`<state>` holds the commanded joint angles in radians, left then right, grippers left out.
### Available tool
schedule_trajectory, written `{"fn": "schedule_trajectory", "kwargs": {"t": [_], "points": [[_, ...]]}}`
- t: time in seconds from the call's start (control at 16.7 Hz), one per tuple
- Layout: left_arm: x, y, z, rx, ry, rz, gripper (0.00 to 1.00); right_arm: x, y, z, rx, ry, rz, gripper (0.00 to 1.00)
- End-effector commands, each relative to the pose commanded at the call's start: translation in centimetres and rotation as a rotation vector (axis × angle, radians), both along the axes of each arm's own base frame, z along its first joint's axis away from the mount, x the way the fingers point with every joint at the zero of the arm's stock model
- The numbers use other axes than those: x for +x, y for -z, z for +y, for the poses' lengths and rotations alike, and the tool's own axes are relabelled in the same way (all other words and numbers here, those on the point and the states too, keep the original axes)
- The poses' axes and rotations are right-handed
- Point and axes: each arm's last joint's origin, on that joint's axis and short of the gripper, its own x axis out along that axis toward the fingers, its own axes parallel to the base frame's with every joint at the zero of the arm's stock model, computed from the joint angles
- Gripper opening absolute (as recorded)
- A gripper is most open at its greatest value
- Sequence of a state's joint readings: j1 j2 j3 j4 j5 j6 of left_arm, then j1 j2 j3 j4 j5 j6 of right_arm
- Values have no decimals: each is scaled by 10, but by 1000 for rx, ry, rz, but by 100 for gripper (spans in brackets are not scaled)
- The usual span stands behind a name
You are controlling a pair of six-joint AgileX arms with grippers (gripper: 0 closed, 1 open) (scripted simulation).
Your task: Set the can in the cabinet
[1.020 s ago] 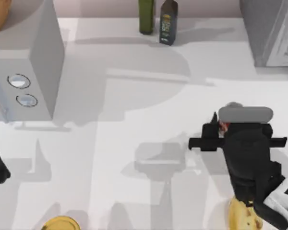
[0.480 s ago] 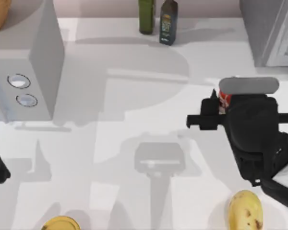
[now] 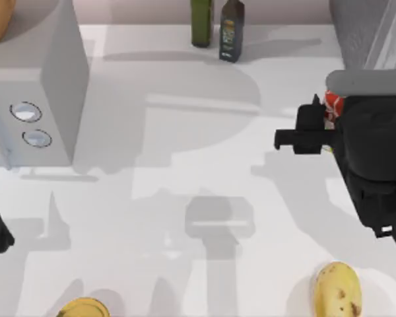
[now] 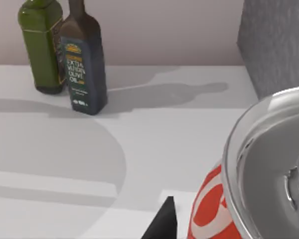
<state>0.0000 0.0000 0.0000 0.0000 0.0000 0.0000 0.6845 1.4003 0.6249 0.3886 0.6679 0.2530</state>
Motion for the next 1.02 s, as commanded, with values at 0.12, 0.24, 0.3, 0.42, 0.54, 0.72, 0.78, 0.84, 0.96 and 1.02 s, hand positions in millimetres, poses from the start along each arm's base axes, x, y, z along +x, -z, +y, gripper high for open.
{"fn": "schedule_trajectory", "kwargs": {"t": [0.12, 0.24, 0.3, 0.42, 0.54, 0.72, 0.78, 0.84, 0.96, 1.02], "points": [[0, 0, 0, 0, 0, 0, 100, 0, 0, 0, 0, 1, -1, 0], [0, 0, 0, 0, 0, 0, 100, -1, 1, 1, 0, -3, 3, 0], [0, 0, 0, 0, 0, 0, 100, -1, 1, 1, 0, -3, 3, 0], [0, 0, 0, 0, 0, 0, 100, -4, 3, -5, -8, -11, 19, 0], [0, 0, 0, 0, 0, 0, 100, -10, 7, -18, -19, -23, 49, 0], [0, 0, 0, 0, 0, 0, 100, -24, 14, -46, -28, -40, 103, 0], [0, 0, 0, 0, 0, 0, 100, -30, 15, -57, -23, -45, 113, 0], [0, 0, 0, 0, 0, 0, 100, -36, 15, -68, -13, -50, 114, 0], [0, 0, 0, 0, 0, 0, 100, -52, 12, -90, 18, -57, 84, 0], [0, 0, 0, 0, 0, 0, 100, -61, 10, -101, 34, -59, 55, 0]]}}
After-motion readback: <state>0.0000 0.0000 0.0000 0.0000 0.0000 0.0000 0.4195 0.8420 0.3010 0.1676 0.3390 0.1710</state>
